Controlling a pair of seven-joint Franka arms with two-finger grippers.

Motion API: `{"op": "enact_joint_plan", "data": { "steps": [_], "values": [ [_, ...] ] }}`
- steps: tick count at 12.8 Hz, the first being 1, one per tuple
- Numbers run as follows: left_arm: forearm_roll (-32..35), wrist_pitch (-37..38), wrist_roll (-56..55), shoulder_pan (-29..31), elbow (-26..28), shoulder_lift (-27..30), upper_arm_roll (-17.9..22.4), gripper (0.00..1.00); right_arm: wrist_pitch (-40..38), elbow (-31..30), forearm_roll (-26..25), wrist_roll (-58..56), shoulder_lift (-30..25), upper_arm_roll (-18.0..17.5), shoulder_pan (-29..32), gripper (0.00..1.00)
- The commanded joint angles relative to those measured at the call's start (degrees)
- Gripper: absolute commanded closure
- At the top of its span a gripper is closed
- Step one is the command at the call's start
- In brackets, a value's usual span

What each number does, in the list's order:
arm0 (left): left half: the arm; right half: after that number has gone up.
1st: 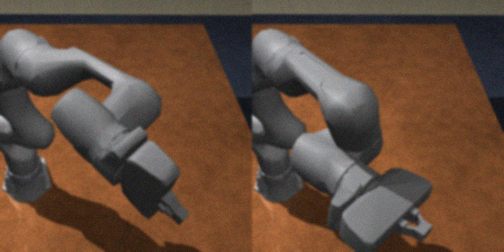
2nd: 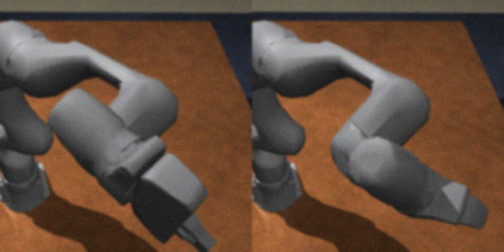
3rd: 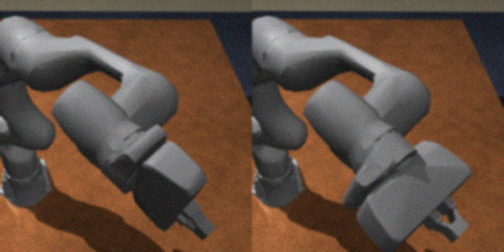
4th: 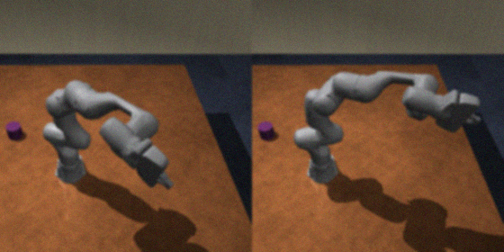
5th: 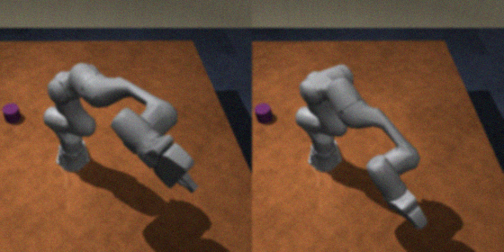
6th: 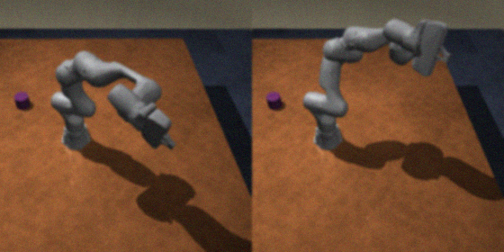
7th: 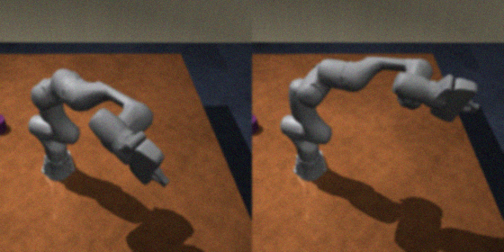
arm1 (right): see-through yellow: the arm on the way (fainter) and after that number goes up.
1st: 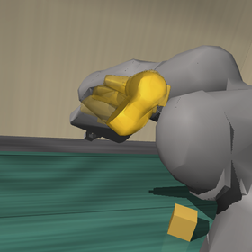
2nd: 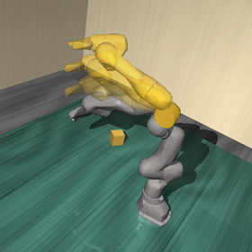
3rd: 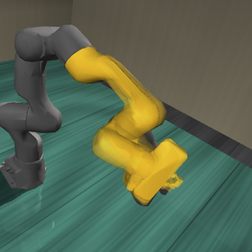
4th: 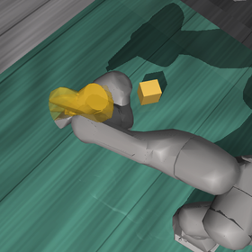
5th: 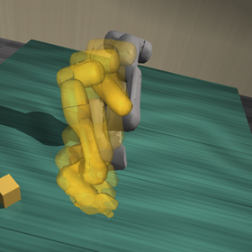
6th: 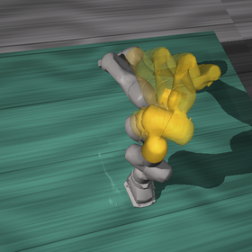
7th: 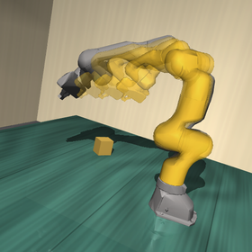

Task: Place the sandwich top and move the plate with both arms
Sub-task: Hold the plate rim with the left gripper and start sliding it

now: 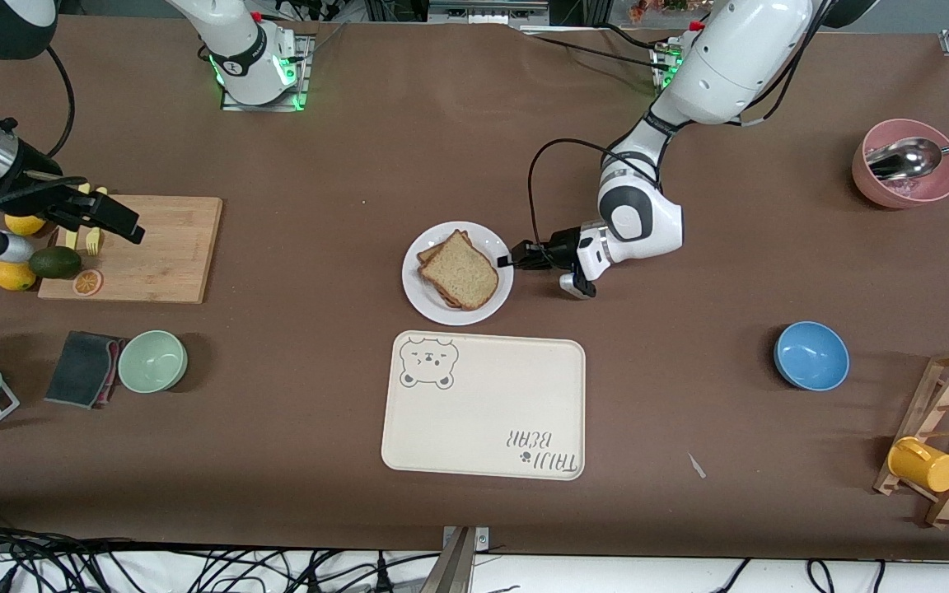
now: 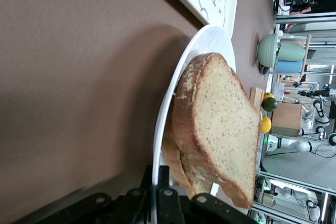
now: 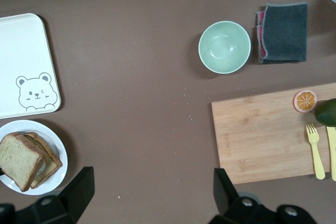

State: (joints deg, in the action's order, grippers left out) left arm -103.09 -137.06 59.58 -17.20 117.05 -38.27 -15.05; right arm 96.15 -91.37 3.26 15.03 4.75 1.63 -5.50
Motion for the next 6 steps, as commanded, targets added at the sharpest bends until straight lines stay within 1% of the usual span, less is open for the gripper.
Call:
{"op": "enact_joint_plan", "data": {
  "steps": [1, 3, 6],
  "values": [
    [-2.73, -0.75, -2.34, -0.2, -0.59, 2.32, 0.11, 1.0, 0.09, 0.41, 0.78, -1.06, 0.0, -0.05, 0.14, 0.0],
    [-2.65, -0.75, -7.43, -0.29, -0.42, 4.87, 0.11, 1.0, 0.0, 0.41, 0.78, -1.06, 0.0, -0.05, 0.14, 0.0],
    [-2.12, -0.75, -10.44, -0.2, -0.42, 6.89, 0.11, 1.0, 0.09, 0.41, 0.78, -1.15, 0.0, 0.04, 0.23, 0.0]
  ]
}}
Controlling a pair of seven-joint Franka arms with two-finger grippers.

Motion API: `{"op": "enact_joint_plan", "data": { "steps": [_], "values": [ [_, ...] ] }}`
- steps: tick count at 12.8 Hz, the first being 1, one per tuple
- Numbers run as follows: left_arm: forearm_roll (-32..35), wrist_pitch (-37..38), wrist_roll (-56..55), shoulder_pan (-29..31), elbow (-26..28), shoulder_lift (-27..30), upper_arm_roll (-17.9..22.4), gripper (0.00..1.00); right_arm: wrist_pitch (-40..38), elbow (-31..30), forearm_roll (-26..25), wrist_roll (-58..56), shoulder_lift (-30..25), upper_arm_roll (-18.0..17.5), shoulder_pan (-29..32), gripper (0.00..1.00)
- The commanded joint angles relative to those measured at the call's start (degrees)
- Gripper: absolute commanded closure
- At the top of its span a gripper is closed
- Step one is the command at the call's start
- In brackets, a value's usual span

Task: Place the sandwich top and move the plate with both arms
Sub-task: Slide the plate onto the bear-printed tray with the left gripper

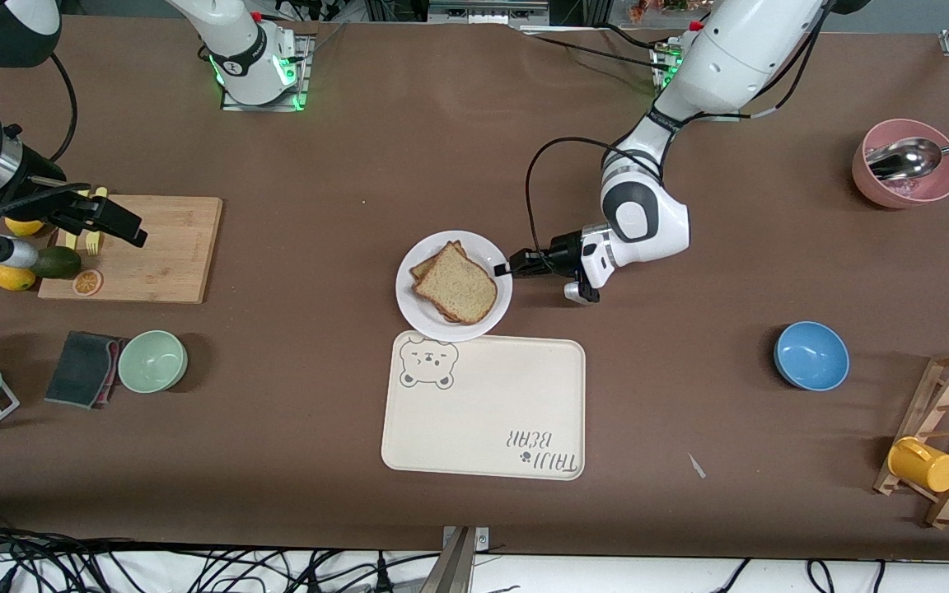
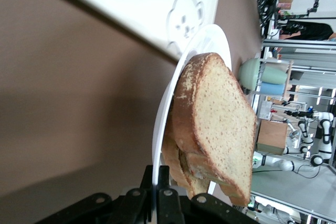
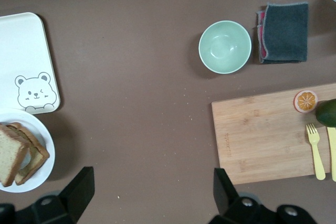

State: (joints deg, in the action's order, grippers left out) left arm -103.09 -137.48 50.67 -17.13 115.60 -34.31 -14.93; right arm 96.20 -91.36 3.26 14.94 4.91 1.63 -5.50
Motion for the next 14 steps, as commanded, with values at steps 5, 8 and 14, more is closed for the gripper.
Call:
{"op": "enact_joint_plan", "data": {
  "steps": [5, 8, 14],
  "values": [
    [1.56, -0.24, -1.98, 2.71, -5.18, 1.28, 0.6, 1.0, 0.13, 0.4, 0.78, -1.05, -0.16, 0.04, 0.23, 0.0],
    [11.64, -0.15, -6.35, 5.17, -13.53, -3.37, 0.86, 1.0, -0.4, 0.4, 0.78, -1.14, -0.34, 0.21, 0.31, 0.0],
    [33.12, 3.98, -20.7, 10.0, -26.55, -9.97, 1.13, 1.0, -0.75, 0.4, 0.78, -1.14, -0.78, 0.57, 0.31, 0.0]
  ]
}}
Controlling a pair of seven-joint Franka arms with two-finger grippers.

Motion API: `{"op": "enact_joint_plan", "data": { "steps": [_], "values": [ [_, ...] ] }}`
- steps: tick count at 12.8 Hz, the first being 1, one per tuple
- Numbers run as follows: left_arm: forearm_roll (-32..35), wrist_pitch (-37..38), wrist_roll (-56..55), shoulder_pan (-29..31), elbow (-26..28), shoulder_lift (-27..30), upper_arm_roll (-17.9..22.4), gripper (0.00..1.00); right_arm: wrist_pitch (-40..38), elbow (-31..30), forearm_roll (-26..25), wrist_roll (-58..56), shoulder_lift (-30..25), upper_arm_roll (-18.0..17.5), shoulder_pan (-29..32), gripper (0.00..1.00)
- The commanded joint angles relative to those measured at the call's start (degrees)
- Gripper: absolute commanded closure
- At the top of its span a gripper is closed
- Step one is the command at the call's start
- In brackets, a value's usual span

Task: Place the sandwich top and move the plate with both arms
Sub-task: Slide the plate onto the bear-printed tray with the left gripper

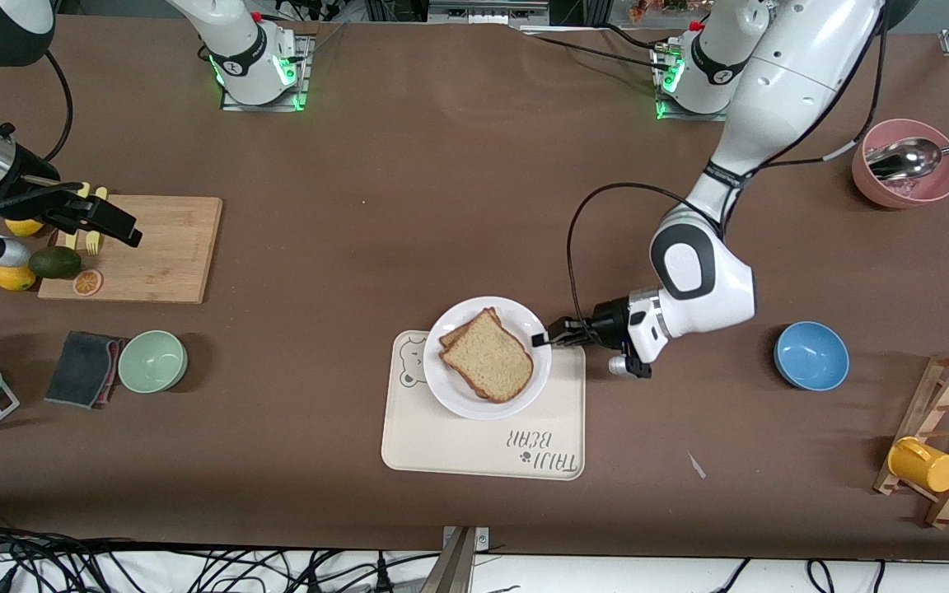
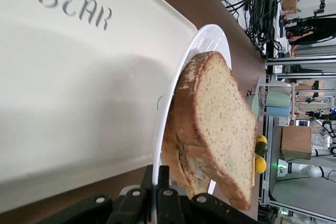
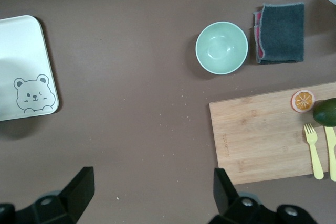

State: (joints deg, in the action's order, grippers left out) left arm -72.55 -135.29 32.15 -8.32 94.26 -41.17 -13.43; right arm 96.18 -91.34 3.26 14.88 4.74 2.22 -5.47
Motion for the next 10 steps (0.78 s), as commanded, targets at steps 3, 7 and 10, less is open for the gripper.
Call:
{"op": "enact_joint_plan", "data": {
  "steps": [3, 7, 10],
  "values": [
    [2.51, 1.96, -2.26, 2.96, -11.27, -7.85, -0.37, 1.0, -0.73, 0.37, 0.78, -1.08, -0.61, 0.06, 0.28, 0.0],
    [2.42, 2.75, -2.26, 3.31, -16.04, -13.31, -0.37, 1.0, -0.56, 0.37, 0.78, -1.17, -0.52, 0.06, 0.28, 0.0],
    [2.07, 2.75, -1.65, 3.4, -16.3, -14.81, -0.45, 1.0, -0.38, 0.37, 0.78, -1.96, -0.52, 0.06, 0.28, 0.0]
  ]
}}
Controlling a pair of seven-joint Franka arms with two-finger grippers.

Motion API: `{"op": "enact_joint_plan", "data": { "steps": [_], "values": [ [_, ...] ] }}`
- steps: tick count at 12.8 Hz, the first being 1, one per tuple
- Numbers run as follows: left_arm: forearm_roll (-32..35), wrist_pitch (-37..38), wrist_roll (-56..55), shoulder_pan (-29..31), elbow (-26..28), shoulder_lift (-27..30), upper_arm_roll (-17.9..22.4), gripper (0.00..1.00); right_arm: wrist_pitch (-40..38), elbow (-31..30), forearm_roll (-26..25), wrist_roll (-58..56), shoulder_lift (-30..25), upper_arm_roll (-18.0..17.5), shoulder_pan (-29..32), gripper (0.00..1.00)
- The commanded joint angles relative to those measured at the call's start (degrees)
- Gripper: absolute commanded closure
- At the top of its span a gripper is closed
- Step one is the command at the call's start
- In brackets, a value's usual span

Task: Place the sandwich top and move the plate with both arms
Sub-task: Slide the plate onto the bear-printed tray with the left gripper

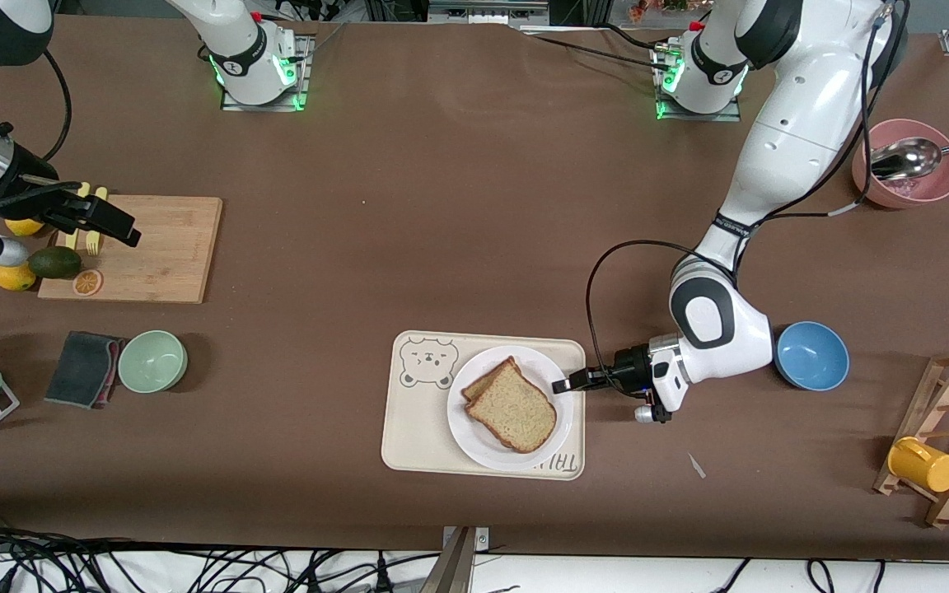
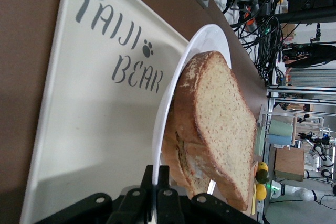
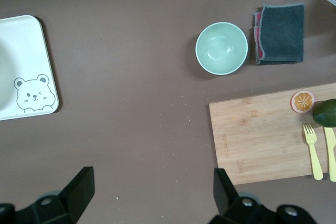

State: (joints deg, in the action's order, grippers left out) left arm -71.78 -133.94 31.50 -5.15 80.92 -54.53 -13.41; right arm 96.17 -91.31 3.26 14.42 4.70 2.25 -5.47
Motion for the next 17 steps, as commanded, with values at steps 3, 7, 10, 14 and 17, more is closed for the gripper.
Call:
{"op": "enact_joint_plan", "data": {
  "steps": [3, 7, 10, 14, 17],
  "values": [
    [1.03, 1.4, -1.01, -0.47, -5.07, -3.82, -0.82, 1.0, -0.29, 0.35, 0.78, -1.5, -0.39, 0.03, 0.28, 0.0],
    [-0.89, 1.4, -1.45, -1.79, -4.98, -4.79, -1.0, 1.0, -0.2, 0.43, 0.78, -1.59, -0.48, 0.47, 0.28, 0.0],
    [-1.7, 1.4, -1.44, -2.15, -4.89, -4.97, -1.0, 1.0, -0.11, 0.43, 0.78, -1.59, -0.39, 0.56, 0.28, 0.0],
    [-0.82, 1.31, -0.65, -1.8, -4.89, -4.01, -0.91, 0.0, 0.77, 0.43, 0.78, -1.59, 0.05, 0.56, 0.55, 0.0],
    [-0.64, 1.4, -1.09, -1.79, -4.28, -2.95, -0.39, 0.0, 0.86, 0.52, 0.78, -3.33, 0.57, 0.56, 0.72, 0.0]
  ]
}}
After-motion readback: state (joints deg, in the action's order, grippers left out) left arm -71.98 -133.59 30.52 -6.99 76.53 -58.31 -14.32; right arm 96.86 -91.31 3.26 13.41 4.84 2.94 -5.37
